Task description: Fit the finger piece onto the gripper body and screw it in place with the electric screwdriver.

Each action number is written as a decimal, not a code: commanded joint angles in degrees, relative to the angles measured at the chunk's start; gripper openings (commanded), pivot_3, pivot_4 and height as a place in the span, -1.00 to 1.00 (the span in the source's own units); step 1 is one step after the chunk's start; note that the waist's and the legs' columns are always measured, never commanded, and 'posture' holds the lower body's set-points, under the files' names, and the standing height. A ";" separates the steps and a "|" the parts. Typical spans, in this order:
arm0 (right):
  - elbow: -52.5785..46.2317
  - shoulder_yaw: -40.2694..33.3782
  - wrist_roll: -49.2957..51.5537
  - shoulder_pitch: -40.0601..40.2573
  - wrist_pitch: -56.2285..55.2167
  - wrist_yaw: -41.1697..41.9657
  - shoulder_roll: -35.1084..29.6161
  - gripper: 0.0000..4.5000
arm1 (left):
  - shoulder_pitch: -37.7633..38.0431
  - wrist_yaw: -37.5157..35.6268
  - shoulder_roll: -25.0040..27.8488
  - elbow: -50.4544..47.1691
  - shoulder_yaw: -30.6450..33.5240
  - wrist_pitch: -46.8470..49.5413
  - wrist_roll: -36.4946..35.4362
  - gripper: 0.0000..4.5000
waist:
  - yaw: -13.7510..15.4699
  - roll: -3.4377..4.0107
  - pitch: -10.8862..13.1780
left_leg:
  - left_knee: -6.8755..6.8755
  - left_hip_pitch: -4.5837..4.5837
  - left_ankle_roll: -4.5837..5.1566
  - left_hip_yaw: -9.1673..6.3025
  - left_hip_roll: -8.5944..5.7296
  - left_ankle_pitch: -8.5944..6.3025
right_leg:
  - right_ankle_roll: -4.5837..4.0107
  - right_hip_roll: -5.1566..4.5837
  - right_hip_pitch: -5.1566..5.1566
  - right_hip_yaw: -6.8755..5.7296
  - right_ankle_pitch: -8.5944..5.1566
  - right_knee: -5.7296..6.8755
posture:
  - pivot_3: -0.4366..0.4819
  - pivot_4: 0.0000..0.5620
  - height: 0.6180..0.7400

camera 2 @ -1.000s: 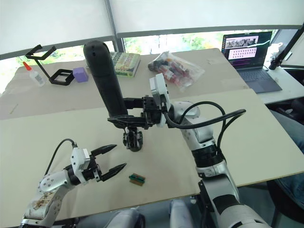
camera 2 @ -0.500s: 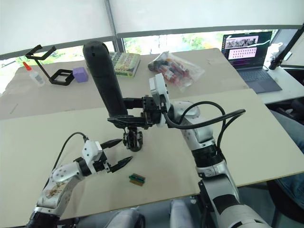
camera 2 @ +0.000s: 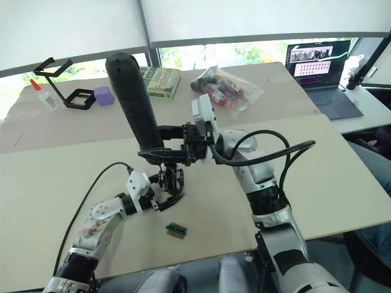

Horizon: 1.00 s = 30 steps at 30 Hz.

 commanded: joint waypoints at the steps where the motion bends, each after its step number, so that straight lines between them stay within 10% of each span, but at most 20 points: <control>1: -2.75 -0.26 0.34 -1.03 -0.57 -0.26 0.19 -0.14 | -0.62 -0.75 0.44 -0.42 -0.28 0.23 0.40 1.00 | -0.06 0.00 0.00 | 0.00 0.00 0.00 0.00 0.00 0.00 | 0.00 0.00 0.00 0.00 0.00 0.00 | -0.05 -0.47 1.00; 4: -2.92 -0.24 0.37 -0.87 -0.50 -0.33 0.12 -0.14 | -0.68 -1.21 1.06 -0.24 -0.17 1.21 0.30 0.89 | -0.05 0.00 0.00 | -0.01 0.00 0.00 0.00 0.01 0.00 | 0.00 0.00 0.00 0.00 0.00 0.00 | -0.05 -0.47 1.00; 9: -3.00 -0.14 0.22 -0.70 -0.55 -0.45 0.09 -0.14 | -0.40 -1.88 2.20 0.14 -0.47 1.79 0.89 0.08 | -0.07 0.00 -0.02 | -0.02 0.02 0.00 0.00 0.01 0.00 | 0.00 0.00 0.00 0.00 0.00 0.01 | -0.05 -0.47 1.00; 30: -0.89 4.98 -4.07 0.27 2.96 -3.98 -0.15 -0.14 | 0.52 -1.07 1.31 -1.06 -0.88 1.74 1.09 0.09 | -0.07 0.03 -0.21 | 0.00 0.12 0.00 0.00 0.00 0.00 | 0.00 -0.01 0.08 0.01 0.00 0.02 | -0.05 -0.47 1.00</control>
